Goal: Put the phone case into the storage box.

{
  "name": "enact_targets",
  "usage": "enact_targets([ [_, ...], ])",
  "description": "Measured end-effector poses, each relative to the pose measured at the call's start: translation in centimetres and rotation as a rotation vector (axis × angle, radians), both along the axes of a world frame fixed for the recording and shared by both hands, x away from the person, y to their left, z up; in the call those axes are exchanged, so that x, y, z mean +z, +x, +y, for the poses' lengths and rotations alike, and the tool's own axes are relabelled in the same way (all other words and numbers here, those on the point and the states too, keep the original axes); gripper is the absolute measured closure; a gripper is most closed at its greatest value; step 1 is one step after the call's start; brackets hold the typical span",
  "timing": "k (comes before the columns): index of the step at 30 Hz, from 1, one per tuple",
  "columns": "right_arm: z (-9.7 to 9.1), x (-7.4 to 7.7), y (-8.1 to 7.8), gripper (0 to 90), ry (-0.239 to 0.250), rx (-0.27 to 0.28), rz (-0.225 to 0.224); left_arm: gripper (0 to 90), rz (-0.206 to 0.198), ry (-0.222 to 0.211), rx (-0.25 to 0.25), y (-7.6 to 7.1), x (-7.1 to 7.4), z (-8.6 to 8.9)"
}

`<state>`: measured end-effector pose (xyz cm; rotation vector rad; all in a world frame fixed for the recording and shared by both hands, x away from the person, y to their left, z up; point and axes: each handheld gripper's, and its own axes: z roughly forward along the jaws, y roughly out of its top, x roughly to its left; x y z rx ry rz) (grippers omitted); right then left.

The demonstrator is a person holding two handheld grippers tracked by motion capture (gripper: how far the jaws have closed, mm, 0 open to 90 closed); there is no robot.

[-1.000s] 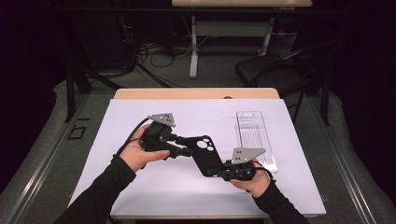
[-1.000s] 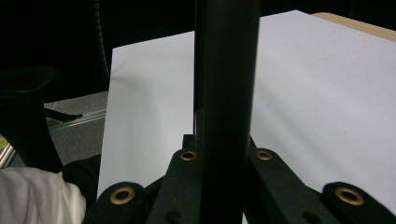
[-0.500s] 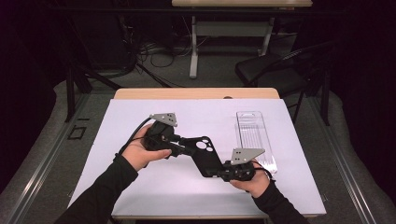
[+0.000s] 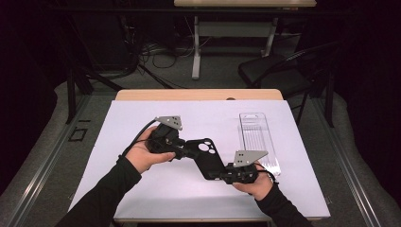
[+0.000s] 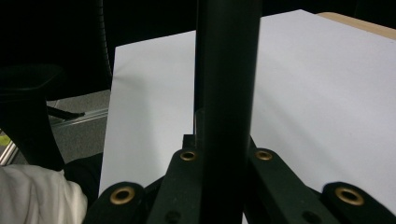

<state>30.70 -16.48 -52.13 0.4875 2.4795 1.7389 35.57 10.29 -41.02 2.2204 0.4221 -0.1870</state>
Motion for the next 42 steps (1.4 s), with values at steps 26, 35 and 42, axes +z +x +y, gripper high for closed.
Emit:
enact_targets([
  [26, -0.1, -0.1, 0.1, 88.8, 0.011, 0.005, -0.001, 74.8, 0.006, -0.005, -0.044, 0.2, -0.3, -0.5],
  [35, 0.0, -0.2, 0.1, 88.8, 0.019, 0.006, 0.006, 74.8, 0.034, -0.047, -0.038, 0.4, -1.0, -0.2],
  [42, 0.0, -0.2, 0.1, 88.8, 0.024, 0.006, 0.009, 73.9, 0.054, -0.054, -0.035, 0.4, -1.3, -0.6],
])
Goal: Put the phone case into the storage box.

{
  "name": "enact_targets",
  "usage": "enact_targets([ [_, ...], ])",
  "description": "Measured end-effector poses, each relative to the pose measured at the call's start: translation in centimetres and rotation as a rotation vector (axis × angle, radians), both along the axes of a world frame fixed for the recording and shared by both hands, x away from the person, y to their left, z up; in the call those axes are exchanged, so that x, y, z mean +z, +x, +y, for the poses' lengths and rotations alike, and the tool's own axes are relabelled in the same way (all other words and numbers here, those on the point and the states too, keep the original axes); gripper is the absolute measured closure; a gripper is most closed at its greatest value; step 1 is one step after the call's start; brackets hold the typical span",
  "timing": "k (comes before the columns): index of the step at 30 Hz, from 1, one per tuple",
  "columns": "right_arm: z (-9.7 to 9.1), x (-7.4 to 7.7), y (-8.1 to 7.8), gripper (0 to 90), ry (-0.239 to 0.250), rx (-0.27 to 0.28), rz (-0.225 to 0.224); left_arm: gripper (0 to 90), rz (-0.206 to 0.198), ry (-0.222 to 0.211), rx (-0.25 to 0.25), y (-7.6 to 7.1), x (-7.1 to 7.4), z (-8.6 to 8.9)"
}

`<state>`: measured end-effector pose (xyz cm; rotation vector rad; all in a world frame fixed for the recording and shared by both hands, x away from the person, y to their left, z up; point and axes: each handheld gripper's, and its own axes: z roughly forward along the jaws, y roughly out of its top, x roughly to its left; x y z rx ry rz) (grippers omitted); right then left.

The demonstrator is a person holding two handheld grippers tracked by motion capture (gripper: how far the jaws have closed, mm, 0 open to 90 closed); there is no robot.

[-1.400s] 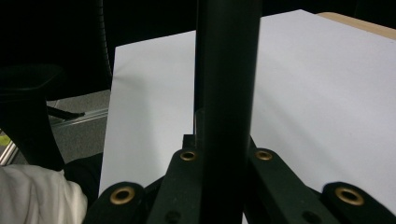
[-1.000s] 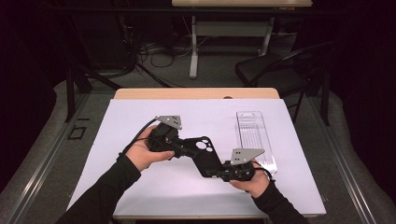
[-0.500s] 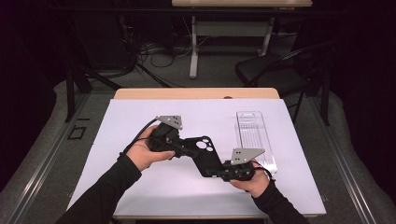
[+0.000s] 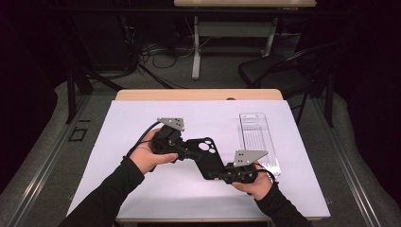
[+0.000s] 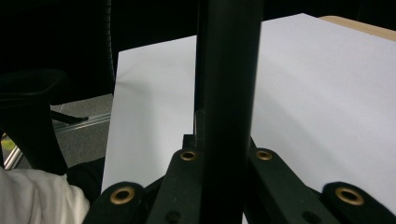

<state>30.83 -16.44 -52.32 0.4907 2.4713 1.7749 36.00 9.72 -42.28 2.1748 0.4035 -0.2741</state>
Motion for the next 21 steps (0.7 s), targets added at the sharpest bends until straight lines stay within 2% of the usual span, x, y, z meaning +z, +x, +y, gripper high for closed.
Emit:
enact_targets([
  [8, -0.09, 0.01, 0.05, 88.8, 0.005, -0.004, -0.001, 74.2, 0.016, -0.013, -0.001, 0.14, -0.09, -0.08],
  [21, -0.01, 0.00, 0.01, 88.8, 0.007, 0.001, 0.002, 72.9, 0.005, -0.014, -0.002, 0.07, -0.07, -0.19],
])
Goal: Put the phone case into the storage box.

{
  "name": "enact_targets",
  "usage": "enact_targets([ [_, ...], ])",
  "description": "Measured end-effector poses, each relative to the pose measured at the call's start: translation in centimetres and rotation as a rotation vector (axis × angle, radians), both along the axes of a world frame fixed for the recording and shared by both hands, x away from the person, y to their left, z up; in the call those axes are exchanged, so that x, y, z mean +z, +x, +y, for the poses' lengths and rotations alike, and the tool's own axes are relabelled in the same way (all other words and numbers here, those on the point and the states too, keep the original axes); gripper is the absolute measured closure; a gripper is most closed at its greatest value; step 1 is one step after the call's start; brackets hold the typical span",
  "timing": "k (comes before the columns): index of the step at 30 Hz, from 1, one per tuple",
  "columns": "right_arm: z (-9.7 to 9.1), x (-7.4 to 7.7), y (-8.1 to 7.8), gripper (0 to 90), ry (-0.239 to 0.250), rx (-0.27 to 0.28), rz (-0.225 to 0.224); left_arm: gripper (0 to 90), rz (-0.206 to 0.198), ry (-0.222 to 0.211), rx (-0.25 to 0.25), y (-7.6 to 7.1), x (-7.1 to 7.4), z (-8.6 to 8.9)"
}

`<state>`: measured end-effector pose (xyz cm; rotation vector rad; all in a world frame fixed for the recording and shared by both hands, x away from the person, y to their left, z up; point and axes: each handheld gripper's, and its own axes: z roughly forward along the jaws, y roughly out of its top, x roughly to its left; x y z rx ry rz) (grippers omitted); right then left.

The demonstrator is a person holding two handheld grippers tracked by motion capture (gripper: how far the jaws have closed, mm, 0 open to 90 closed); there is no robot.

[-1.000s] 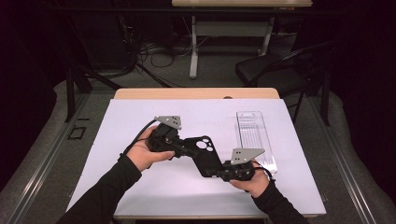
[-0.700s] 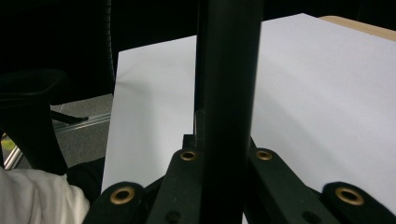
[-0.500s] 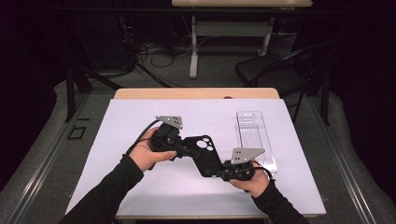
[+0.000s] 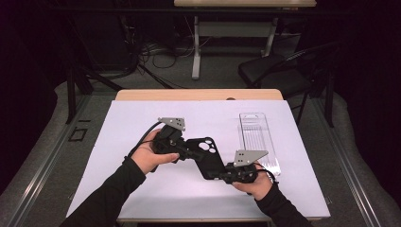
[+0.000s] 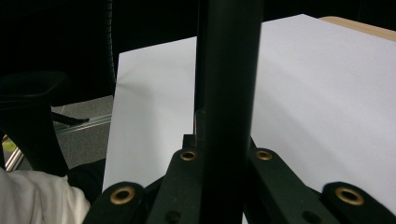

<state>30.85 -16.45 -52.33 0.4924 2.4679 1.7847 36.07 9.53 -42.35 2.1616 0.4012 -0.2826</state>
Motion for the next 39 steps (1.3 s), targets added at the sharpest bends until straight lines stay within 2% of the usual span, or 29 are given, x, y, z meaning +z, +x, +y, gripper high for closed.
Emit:
enact_targets([
  [14, -0.07, -0.01, 0.08, 88.8, -0.001, 0.000, -0.002, 77.1, -0.020, -0.015, -0.036, 0.26, -0.10, 0.02],
  [28, -0.11, -0.03, 0.11, 88.8, 0.003, 0.008, 0.016, 80.7, -0.002, -0.029, -0.061, 0.65, -0.37, 0.22],
  [39, -0.01, -0.24, 0.29, 88.6, 0.010, 0.020, 0.031, 81.1, 0.010, -0.028, -0.057, 0.63, -0.49, 0.31],
])
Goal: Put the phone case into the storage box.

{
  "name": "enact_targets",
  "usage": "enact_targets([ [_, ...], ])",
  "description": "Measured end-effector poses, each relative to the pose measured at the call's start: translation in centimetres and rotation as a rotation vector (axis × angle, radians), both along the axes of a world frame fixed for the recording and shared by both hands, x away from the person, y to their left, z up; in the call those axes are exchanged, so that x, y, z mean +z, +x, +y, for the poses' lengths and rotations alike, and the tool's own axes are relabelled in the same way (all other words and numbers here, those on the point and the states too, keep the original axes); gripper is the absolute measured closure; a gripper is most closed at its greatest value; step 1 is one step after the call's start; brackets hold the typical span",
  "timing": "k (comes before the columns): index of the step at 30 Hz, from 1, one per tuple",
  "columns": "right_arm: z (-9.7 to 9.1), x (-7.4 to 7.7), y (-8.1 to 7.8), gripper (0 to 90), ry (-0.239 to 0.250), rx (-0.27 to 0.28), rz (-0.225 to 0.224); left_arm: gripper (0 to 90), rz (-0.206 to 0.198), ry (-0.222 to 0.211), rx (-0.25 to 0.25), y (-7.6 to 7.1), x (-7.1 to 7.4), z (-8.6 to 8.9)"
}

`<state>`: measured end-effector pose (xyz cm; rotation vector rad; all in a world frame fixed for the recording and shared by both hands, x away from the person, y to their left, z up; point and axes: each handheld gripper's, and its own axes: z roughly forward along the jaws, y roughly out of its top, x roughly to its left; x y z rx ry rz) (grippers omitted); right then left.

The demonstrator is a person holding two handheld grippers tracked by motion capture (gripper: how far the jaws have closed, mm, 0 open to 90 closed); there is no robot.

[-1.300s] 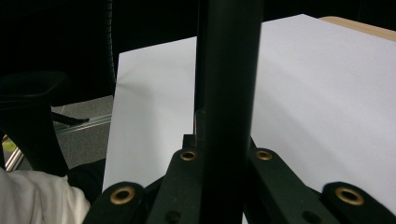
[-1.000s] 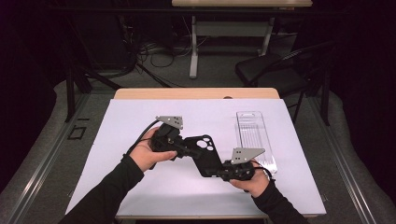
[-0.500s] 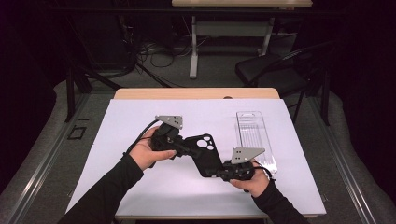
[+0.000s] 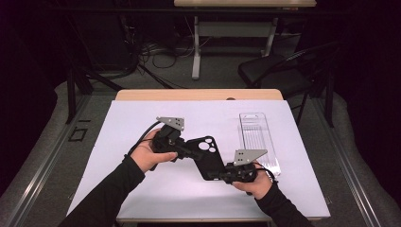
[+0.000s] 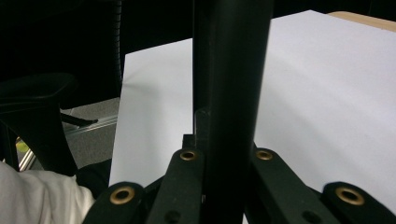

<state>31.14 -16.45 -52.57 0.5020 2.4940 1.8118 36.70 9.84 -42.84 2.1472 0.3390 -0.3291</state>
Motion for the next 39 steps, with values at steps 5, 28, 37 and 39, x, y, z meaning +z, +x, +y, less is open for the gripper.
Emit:
enact_targets([
  [5, 0.00, -0.01, -0.01, 88.5, -0.001, 0.000, 0.000, 81.2, -0.014, -0.002, -0.008, -0.03, 0.00, -0.05],
  [28, 0.00, 0.18, -0.16, 85.2, -0.018, -0.024, -0.018, 81.5, -0.030, -0.012, -0.021, 0.11, -0.06, -0.05],
  [37, 0.01, 0.20, -0.16, 82.1, -0.021, -0.030, -0.014, 81.6, -0.017, -0.012, -0.013, 0.09, -0.02, -0.09],
  [39, 0.01, 0.22, -0.16, 80.5, -0.018, -0.031, -0.006, 81.6, -0.012, -0.010, -0.010, 0.12, -0.03, -0.03],
])
